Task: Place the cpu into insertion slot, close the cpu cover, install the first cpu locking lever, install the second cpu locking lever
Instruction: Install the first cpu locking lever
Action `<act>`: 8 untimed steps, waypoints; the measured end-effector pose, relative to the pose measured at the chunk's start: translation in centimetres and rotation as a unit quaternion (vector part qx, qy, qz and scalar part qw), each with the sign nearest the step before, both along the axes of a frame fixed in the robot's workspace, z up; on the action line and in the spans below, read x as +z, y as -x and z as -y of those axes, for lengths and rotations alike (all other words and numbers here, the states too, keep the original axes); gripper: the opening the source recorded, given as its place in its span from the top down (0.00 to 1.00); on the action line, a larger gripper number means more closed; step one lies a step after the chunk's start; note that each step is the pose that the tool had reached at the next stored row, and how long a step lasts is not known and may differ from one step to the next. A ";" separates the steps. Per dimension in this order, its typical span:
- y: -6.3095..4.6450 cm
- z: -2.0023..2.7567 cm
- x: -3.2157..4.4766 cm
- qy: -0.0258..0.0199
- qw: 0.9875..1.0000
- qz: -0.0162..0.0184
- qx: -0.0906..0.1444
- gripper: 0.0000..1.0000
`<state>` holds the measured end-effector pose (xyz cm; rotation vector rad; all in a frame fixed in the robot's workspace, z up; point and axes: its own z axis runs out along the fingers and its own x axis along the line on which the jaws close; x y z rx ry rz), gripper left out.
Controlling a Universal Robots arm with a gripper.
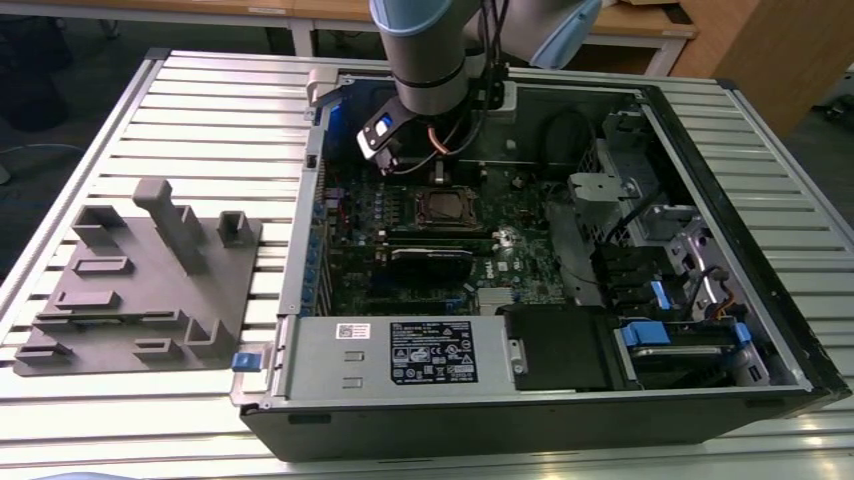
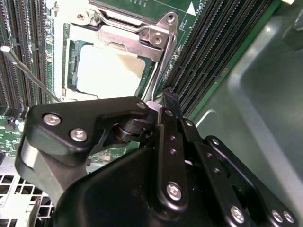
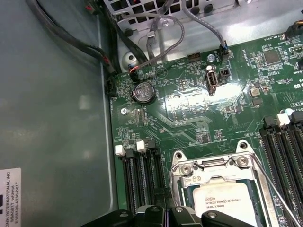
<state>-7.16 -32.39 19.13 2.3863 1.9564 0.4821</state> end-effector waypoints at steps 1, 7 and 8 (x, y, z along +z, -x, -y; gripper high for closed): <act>0.0 0.03 0.00 0.000 1.000 0.000 0.000 0.89; 0.0 0.23 0.00 0.000 1.000 0.000 0.000 0.89; 0.0 0.26 0.00 0.000 1.000 0.000 0.000 0.89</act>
